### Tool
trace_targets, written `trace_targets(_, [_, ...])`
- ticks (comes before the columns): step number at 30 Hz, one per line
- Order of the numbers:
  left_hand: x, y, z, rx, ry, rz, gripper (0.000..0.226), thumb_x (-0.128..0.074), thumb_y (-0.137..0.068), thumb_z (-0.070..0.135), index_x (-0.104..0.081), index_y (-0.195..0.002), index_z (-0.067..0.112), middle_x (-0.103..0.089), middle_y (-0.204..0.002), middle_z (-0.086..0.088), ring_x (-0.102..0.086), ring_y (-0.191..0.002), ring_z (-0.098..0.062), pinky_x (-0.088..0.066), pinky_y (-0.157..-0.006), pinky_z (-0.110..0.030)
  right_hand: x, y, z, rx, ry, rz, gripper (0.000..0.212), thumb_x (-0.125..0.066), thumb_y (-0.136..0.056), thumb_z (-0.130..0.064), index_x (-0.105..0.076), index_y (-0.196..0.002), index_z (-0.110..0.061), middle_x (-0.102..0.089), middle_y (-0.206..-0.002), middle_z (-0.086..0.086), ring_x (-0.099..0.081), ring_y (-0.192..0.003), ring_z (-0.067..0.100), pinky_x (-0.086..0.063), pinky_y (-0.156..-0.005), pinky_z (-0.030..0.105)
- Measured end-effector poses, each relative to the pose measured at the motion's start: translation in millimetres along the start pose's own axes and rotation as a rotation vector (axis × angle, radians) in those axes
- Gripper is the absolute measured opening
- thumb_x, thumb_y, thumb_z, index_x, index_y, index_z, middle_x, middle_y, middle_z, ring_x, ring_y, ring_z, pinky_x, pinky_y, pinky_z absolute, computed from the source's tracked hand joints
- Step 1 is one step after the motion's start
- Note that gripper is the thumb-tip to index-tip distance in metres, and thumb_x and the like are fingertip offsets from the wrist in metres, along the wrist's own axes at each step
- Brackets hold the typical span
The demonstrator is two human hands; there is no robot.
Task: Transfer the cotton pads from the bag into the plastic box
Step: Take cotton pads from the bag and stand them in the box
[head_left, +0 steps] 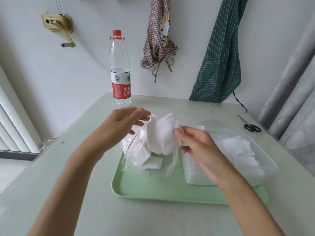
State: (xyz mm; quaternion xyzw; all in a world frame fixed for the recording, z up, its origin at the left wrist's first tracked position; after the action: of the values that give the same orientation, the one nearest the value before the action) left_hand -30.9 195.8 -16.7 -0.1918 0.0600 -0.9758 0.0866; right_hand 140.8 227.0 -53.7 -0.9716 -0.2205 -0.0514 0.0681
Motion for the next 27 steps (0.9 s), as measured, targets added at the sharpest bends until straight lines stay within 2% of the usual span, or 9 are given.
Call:
trace_targets(3, [-19.8, 2.8, -7.2, 0.099, 0.088, -0.130, 0.037, -0.041, -0.092, 0.048, -0.068, -0.099, 0.026, -0.073, -0.098, 0.010, -0.068, -0.093, -0.003, -0.053, -0.086, -0.024, -2.1, 2.4, 11.9, -0.168, -0.278, -0.046, 0.026, -0.061, -0.083, -0.029, -0.068, -0.099, -0.011, -0.057, -0.092, 0.005, -0.049, -0.074, 0.011, -0.039, -0.062, 0.019])
trace_targets(5, [-35.8, 6.0, -9.9, 0.118, 0.090, -0.251, 0.045, -0.046, -0.085, 0.052, -0.070, -0.103, 0.019, -0.074, -0.100, 0.004, -0.068, -0.097, -0.008, -0.053, -0.088, -0.026, -1.2, 3.9, 11.3, -0.177, -0.289, -0.056, 0.028, -0.062, -0.081, -0.030, -0.069, -0.100, -0.011, -0.061, -0.087, 0.001, -0.052, -0.070, 0.008, -0.041, -0.060, 0.016])
trace_targets(8, [-48.9, 10.8, -9.0, 0.115, 0.123, -0.344, 0.040, -0.061, -0.077, 0.040, -0.070, -0.106, 0.014, -0.074, -0.101, -0.001, -0.068, -0.099, -0.013, -0.054, -0.087, -0.024, 3.0, 4.9, 5.7, -0.135, -0.222, -0.011, 0.019, -0.060, -0.087, -0.028, -0.072, -0.094, -0.014, -0.068, -0.080, -0.006, -0.057, -0.066, 0.003, -0.043, -0.056, 0.014])
trace_targets(12, [-51.5, 7.0, -14.1, 0.148, 0.174, -0.292, 0.029, -0.067, -0.079, 0.027, -0.070, -0.107, 0.019, -0.074, -0.101, 0.001, -0.069, -0.098, -0.012, -0.055, -0.086, -0.027, 21.3, 6.9, -3.1, -0.051, -0.125, 0.187, 0.024, -0.065, -0.084, -0.034, -0.069, -0.099, -0.015, -0.071, -0.080, 0.000, -0.058, -0.068, 0.007, -0.045, -0.053, 0.015])
trace_targets(15, [-48.9, 3.2, -17.3, 0.160, 0.210, -0.206, 0.021, -0.064, -0.086, 0.019, -0.070, -0.106, 0.017, -0.074, -0.099, 0.000, -0.069, -0.095, -0.013, -0.057, -0.080, -0.025, 25.1, 8.8, -6.6, -0.037, -0.109, 0.208, 0.038, -0.073, -0.076, -0.034, -0.062, -0.108, -0.018, -0.071, -0.085, -0.001, -0.062, -0.069, 0.007, -0.047, -0.056, 0.016])
trace_targets(17, [-47.8, 1.7, -19.3, 0.164, 0.211, -0.173, 0.021, -0.064, -0.086, 0.020, -0.070, -0.107, 0.017, -0.074, -0.098, 0.000, -0.070, -0.094, -0.013, -0.057, -0.078, -0.024, 28.7, 9.3, -8.7, -0.026, -0.052, 0.226, 0.040, -0.079, -0.072, -0.026, -0.061, -0.108, -0.021, -0.072, -0.089, -0.001, -0.065, -0.072, 0.004, -0.048, -0.059, 0.014])
trace_targets(19, [-49.1, 1.3, -20.1, 0.165, 0.208, -0.166, 0.021, -0.065, -0.086, 0.022, -0.070, -0.106, 0.018, -0.074, -0.097, 0.001, -0.070, -0.093, -0.012, -0.057, -0.079, -0.023, 32.6, 10.1, -10.6, 0.000, -0.029, 0.262, 0.031, -0.078, -0.073, -0.018, -0.065, -0.101, -0.021, -0.073, -0.084, -0.001, -0.065, -0.068, 0.001, -0.048, -0.058, 0.012])
trace_targets(22, [-52.6, 1.0, -20.1, 0.172, 0.201, -0.162, 0.019, -0.066, -0.085, 0.022, -0.072, -0.103, 0.019, -0.075, -0.096, 0.000, -0.070, -0.091, -0.012, -0.057, -0.078, -0.024, 36.5, 11.2, -11.4, 0.038, -0.023, 0.316, 0.014, -0.076, -0.077, -0.015, -0.072, -0.089, -0.019, -0.074, -0.076, -0.005, -0.063, -0.061, -0.002, -0.047, -0.056, 0.010])
trace_targets(27, [-51.2, -0.1, -24.3, 0.211, 0.245, -0.129, 0.018, -0.068, -0.083, 0.017, -0.073, -0.100, 0.015, -0.075, -0.094, -0.003, -0.071, -0.087, -0.012, -0.056, -0.068, -0.019, 45.1, 10.7, -3.1, 0.034, -0.135, 0.403, 0.009, -0.072, -0.082, -0.019, -0.071, -0.091, -0.020, -0.074, -0.072, -0.006, -0.065, -0.061, 0.001, -0.048, -0.055, 0.011])
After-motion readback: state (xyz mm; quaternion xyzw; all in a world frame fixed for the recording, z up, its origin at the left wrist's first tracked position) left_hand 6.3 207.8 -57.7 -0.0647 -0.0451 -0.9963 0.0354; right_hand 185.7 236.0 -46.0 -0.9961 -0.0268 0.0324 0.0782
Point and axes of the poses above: each hand's wrist, its own y-axis away from the middle knuckle, its own x-axis out of the back of the hand, z = x × y, the point moved 10 cm from there along -y, towards the middle knuckle
